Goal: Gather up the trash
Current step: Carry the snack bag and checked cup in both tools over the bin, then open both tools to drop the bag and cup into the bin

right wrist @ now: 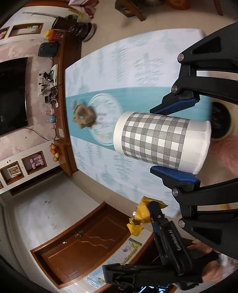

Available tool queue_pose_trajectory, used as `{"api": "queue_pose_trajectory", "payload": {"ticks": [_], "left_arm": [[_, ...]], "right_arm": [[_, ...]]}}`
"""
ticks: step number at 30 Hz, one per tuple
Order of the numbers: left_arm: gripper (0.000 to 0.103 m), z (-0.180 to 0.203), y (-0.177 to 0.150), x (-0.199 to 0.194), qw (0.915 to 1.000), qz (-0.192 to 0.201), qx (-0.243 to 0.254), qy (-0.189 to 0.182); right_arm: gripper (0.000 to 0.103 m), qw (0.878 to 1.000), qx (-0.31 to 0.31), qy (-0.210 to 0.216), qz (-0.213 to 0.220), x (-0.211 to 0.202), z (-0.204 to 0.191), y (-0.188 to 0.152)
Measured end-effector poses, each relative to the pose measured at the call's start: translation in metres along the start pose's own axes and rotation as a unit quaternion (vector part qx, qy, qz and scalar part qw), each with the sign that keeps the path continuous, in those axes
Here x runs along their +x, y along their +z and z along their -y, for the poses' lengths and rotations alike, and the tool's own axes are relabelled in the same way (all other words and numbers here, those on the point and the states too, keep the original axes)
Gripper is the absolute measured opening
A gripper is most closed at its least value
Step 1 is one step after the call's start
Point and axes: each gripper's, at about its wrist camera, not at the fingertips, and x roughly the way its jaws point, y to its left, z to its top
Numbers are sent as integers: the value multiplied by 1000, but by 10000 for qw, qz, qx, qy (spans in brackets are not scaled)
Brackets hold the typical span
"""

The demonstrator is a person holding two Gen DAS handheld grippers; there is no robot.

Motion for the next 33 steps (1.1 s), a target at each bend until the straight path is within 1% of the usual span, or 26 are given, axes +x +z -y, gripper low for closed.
{"api": "queue_pose_trajectory", "payload": {"ticks": [4, 7, 10, 13, 15, 16, 17, 19, 21, 25, 27, 31, 33], "left_arm": [[21, 17, -59, -15, 9996, -254, 78, -16], [21, 26, -95, -14, 9985, -533, 148, -33], [21, 33, -125, -8, 9971, -711, 262, -62], [21, 35, -147, 8, 9951, -895, 400, -133], [21, 35, -161, 26, 9929, -1062, 501, -167], [21, 33, -167, 37, 9918, -1134, 557, -166], [21, 33, -177, 47, 9908, -1191, 617, -174], [21, 29, -190, 69, 9888, -1312, 685, -198], [21, 23, -206, 95, 9871, -1404, 728, -230], [21, 13, -241, 149, 9864, -1344, 891, -330], [21, 7, -259, 178, 9860, -1341, 915, -377], [21, -8, -293, 236, 9849, -1457, 798, -480], [21, -13, -306, 263, 9834, -1549, 781, -522]], "right_arm": [[55, 9997, 87, 48, -207, -38, 13, -66], [55, 9987, 329, 104, -378, -58, 27, -114], [55, 9972, 547, 118, -503, -57, 37, -143], [55, 9948, 809, 117, -613, -45, 48, -169], [55, 9928, 968, 123, -696, -28, 55, -185], [55, 9918, 1047, 110, -724, -21, 58, -199], [55, 9911, 1091, 101, -751, -7, 62, -200], [55, 9893, 1201, 80, -827, 16, 69, -218], [55, 9862, 1365, 49, -933, 49, 79, -238], [56, 9811, 1646, 7, -1016, 105, 102, -285], [56, 9782, 1775, -79, -1074, 134, 114, -313], [58, 9726, 1987, -120, -1201, 186, 134, -363], [60, 9723, 1982, -109, -1235, 207, 137, -378]]}}
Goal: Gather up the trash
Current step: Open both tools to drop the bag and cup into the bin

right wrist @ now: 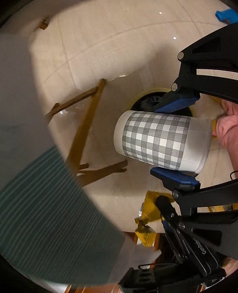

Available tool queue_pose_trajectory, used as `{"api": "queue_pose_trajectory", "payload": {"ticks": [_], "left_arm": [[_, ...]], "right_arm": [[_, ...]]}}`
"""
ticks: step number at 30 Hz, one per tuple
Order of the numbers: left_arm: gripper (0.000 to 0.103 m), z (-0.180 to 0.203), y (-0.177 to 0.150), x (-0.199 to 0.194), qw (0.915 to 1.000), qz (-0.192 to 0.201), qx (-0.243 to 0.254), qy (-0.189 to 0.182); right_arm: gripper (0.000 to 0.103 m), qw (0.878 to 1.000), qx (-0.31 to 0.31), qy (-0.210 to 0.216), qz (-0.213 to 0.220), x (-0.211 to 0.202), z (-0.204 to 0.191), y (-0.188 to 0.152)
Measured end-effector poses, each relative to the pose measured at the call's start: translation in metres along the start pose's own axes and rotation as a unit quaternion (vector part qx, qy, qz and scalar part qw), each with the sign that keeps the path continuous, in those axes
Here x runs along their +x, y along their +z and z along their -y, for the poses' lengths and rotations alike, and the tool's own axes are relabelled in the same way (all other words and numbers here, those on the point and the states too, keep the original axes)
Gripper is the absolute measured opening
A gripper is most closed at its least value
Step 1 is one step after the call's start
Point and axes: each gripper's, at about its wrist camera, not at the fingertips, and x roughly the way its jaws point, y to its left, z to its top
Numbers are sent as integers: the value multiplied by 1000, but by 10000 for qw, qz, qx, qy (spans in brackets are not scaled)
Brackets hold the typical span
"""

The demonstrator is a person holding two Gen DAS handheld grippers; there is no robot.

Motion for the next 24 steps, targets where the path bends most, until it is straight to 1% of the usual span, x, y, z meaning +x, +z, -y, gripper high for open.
{"api": "queue_pose_trajectory", "payload": {"ticks": [3, 4, 6, 8, 10, 11, 12, 13, 15, 17, 21, 24], "left_arm": [[22, -5, -6, 32, 9999, -48, 54, -83], [23, -5, -8, 41, 9999, -49, 89, -84], [33, -7, -9, 54, 9998, -35, 162, -62], [40, -14, -3, 66, 9997, -84, 196, 88], [58, -19, 6, 77, 9997, -106, 165, 169], [62, -19, 12, 81, 9998, -73, 131, 160], [69, -24, 14, 83, 9999, -40, 91, 114], [75, -30, 17, 85, 9999, -24, 59, 103], [82, -36, 19, 87, 10000, 9, 26, 91], [83, -38, 20, 85, 9999, 58, 16, 119], [85, -47, 22, 89, 9999, 80, -50, 83], [89, -47, 21, 83, 9998, 141, -59, 88]], "right_arm": [[63, 9999, 24, 2, -120, 36, 12, -12], [67, 9998, 64, 10, -167, 48, 16, -17], [69, 9996, 138, 50, -254, 68, 16, -18], [72, 9991, 285, 34, -315, 84, 21, -20], [73, 9989, 362, 34, -280, 95, 24, -21], [75, 9990, 378, 31, -248, 97, 25, -19], [77, 9991, 368, 28, -232, 97, 25, -22], [81, 9991, 346, 18, -250, 100, 24, -22], [84, 9992, 297, 30, -265, 103, 24, -19], [89, 9992, 267, 20, -286, 104, 22, -18], [90, 9992, 359, 100, -165, 103, 24, -17], [95, 9988, 461, 131, -117, 97, 29, -17]]}}
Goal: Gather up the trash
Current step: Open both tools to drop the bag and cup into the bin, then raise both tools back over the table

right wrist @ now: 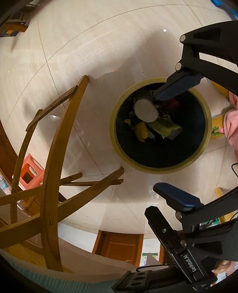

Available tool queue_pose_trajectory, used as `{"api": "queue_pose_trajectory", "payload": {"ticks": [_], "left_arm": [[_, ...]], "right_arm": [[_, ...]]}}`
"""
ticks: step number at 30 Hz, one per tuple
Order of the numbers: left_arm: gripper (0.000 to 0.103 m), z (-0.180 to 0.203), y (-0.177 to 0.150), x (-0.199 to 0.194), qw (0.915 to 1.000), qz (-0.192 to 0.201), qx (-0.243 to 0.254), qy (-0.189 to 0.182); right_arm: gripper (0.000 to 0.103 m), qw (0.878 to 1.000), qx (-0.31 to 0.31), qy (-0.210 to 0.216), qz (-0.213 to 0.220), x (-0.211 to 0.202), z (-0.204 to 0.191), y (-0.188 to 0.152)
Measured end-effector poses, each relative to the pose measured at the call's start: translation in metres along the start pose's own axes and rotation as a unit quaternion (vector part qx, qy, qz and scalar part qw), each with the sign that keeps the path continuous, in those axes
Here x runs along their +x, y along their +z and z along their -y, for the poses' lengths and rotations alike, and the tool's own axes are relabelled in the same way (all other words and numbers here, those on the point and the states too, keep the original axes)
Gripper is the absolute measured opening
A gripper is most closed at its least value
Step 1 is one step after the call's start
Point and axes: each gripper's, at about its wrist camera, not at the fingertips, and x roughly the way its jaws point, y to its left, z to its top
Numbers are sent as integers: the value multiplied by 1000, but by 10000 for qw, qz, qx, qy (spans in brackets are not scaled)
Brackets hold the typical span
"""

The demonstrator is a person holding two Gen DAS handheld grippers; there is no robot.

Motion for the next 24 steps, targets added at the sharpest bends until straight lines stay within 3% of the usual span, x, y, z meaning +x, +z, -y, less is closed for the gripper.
{"api": "queue_pose_trajectory", "payload": {"ticks": [3, 9, 24], "left_arm": [[94, 3, -4, -12, 10000, 19, 6, -14], [94, 10, -10, -53, 9999, 83, -21, -59], [94, 57, 6, -230, 9993, 358, 54, -72]], "right_arm": [[95, 10000, -11, -26, 40, -6, 0, 0], [95, 9999, -50, -6, 99, -42, -14, -4], [95, 9989, -136, 293, 342, -200, -89, 4]]}}
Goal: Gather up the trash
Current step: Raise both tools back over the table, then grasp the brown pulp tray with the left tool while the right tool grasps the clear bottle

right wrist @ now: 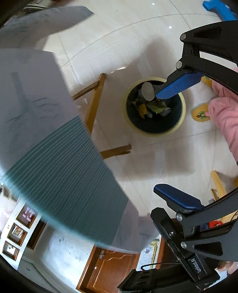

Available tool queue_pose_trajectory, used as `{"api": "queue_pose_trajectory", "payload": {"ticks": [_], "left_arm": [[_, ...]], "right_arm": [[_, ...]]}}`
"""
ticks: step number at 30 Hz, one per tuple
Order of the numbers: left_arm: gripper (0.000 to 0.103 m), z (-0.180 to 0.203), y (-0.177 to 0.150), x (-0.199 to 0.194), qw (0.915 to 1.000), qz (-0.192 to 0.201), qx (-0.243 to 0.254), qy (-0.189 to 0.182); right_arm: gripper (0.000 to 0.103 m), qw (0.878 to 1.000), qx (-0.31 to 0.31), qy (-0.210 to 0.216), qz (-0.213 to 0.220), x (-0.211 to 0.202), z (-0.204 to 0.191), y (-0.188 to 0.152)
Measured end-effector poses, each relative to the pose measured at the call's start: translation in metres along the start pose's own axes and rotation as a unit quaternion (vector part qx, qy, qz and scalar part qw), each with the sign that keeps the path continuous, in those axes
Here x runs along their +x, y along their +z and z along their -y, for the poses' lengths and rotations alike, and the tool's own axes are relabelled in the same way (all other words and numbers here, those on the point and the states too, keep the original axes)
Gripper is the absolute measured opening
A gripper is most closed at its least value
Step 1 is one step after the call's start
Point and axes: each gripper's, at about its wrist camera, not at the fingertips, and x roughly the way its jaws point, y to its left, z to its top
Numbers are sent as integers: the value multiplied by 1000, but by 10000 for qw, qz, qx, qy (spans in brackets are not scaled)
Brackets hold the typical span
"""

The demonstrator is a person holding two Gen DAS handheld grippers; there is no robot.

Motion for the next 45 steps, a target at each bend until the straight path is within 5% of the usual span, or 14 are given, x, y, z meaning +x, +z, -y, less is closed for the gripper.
{"api": "queue_pose_trajectory", "payload": {"ticks": [18, 25, 36, 45], "left_arm": [[94, 80, 59, -235, 9935, 1109, 141, 233], [94, 93, 82, -297, 9830, 1736, 154, 578], [94, 56, 131, -310, 9768, 1966, -287, 799], [94, 13, 256, -245, 9845, 1678, -84, 501]], "right_arm": [[95, 9892, -1135, 254, 894, -247, -106, 65], [95, 9809, -1516, 367, 1158, -290, -127, 90], [95, 9699, -1967, 370, 1384, -293, -166, 153], [95, 9691, -1870, -55, 1611, -233, -203, 243]]}}
